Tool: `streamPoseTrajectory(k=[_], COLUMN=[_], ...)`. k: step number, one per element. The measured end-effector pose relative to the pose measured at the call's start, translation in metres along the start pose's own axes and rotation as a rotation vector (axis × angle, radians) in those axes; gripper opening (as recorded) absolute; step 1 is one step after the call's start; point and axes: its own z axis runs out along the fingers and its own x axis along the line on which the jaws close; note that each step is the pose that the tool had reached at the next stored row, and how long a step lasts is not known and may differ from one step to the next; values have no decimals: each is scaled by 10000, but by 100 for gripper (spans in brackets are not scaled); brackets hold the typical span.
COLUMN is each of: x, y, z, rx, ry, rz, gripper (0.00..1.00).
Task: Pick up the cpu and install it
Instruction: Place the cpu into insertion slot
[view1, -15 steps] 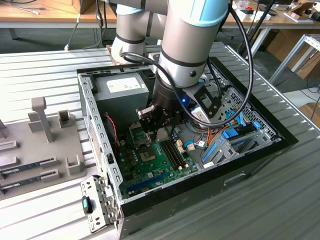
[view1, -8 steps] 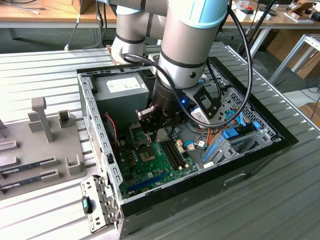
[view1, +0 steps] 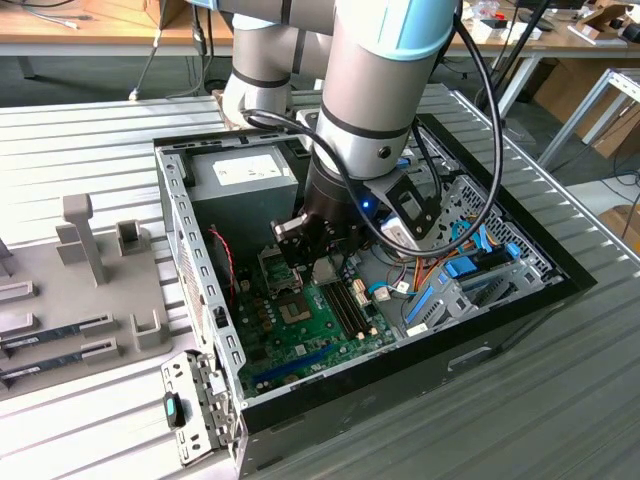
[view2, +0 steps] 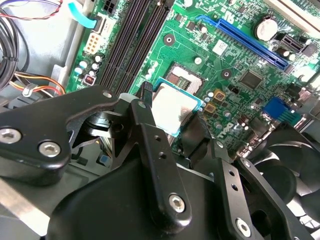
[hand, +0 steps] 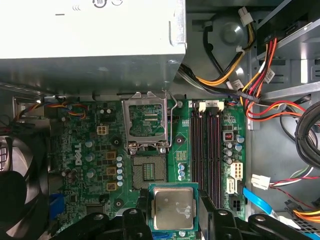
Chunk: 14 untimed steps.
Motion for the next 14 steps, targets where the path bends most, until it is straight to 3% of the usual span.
streamPoseTrajectory(k=[14], x=[1], y=[2], z=[45], rx=[1], ry=[0], rz=[0], gripper=[47])
